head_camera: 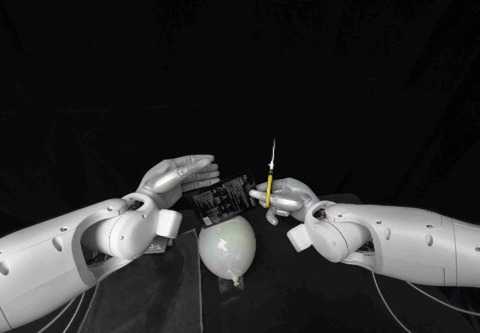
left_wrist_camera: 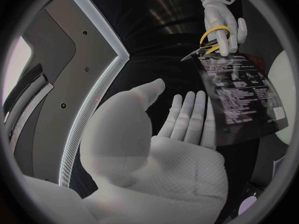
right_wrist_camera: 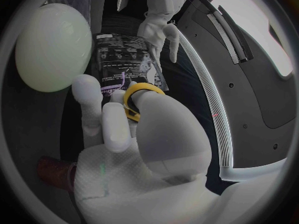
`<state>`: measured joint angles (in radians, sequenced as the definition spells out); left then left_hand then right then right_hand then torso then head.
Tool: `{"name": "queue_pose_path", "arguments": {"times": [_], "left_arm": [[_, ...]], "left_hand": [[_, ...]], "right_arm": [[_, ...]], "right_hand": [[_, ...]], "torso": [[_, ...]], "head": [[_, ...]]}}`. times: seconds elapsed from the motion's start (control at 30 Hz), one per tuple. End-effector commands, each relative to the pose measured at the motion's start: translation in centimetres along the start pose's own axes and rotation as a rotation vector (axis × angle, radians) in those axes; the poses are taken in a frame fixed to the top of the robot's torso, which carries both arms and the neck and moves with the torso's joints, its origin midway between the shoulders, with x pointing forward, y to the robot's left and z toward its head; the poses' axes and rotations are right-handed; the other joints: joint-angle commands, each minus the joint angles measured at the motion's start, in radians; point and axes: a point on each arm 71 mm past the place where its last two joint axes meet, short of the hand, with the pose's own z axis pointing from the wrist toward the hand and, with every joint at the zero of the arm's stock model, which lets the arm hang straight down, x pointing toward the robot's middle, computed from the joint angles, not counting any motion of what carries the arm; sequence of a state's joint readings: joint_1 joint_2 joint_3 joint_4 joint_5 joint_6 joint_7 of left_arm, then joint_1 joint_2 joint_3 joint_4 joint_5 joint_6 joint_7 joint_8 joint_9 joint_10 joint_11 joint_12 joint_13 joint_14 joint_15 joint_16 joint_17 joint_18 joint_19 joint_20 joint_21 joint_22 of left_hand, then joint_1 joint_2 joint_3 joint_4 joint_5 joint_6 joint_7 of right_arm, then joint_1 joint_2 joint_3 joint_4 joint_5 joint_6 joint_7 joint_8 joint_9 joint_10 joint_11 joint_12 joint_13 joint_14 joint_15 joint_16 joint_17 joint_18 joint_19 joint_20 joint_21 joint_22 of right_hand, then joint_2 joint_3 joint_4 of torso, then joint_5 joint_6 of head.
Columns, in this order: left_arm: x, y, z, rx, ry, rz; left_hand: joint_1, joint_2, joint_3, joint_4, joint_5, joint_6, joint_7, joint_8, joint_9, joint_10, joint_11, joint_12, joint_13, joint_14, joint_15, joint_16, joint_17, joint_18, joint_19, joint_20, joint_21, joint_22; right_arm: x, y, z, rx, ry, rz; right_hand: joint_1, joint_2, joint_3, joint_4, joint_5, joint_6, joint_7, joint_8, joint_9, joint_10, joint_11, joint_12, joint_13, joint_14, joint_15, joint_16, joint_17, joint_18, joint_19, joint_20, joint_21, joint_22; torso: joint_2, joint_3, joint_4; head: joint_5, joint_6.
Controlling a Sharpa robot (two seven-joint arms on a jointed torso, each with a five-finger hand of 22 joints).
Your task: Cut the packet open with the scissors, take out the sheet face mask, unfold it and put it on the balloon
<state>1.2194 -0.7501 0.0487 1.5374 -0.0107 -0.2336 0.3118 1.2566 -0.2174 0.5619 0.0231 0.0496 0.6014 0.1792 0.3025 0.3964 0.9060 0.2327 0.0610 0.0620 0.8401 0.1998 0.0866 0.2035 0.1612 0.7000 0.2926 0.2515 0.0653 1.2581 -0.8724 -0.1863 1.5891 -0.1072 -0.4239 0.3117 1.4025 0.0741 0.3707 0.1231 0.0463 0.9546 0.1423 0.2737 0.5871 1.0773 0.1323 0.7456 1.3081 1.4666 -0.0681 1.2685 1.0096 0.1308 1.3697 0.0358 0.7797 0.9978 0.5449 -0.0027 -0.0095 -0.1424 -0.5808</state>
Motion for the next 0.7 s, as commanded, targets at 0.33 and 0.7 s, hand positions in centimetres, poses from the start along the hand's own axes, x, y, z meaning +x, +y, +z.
{"name": "queue_pose_path", "arguments": {"times": [0.33,0.7], "left_arm": [[-3.3,-1.4,0.7,-0.012,0.125,0.153],[-6.1,-2.0,1.3,0.018,0.042,0.303]], "left_hand": [[0.053,0.035,-0.26,0.039,-0.001,-0.106,-0.002,-0.091,-0.09,-0.058,0.02,0.004,0.002,-0.152,0.024,-0.026,-0.034,-0.047,-0.107,-0.001,-0.074,-0.006],[0.109,0.069,-0.356,0.067,-0.001,-0.068,0.029,-0.09,-0.091,-0.053,0.019,0.007,0.003,-0.181,0.025,-0.023,-0.043,-0.051,-0.119,-0.002,-0.086,-0.006]], "right_arm": [[-1.4,-0.5,0.0,0.079,-0.082,-0.097],[-1.5,-0.7,0.0,0.115,-0.067,-0.172]], "right_hand": [[-0.027,-0.01,0.07,-0.031,0.003,0.07,-0.072,0.014,0.013,0.453,-0.143,0.649,0.127,0.006,-0.006,-0.006,0.0,0.006,0.003,-0.006,-0.002,0.002],[-0.073,-0.024,0.132,-0.069,0.002,0.063,-0.076,0.047,0.059,0.451,-0.147,0.632,0.115,0.006,-0.009,-0.007,0.0,0.005,0.004,-0.009,-0.002,0.011]], "torso": [[0.0,0.0,0.0004],[0.002,-0.001,0.0021]], "head": [[-0.001,-0.002],[-0.003,-0.008]]}}
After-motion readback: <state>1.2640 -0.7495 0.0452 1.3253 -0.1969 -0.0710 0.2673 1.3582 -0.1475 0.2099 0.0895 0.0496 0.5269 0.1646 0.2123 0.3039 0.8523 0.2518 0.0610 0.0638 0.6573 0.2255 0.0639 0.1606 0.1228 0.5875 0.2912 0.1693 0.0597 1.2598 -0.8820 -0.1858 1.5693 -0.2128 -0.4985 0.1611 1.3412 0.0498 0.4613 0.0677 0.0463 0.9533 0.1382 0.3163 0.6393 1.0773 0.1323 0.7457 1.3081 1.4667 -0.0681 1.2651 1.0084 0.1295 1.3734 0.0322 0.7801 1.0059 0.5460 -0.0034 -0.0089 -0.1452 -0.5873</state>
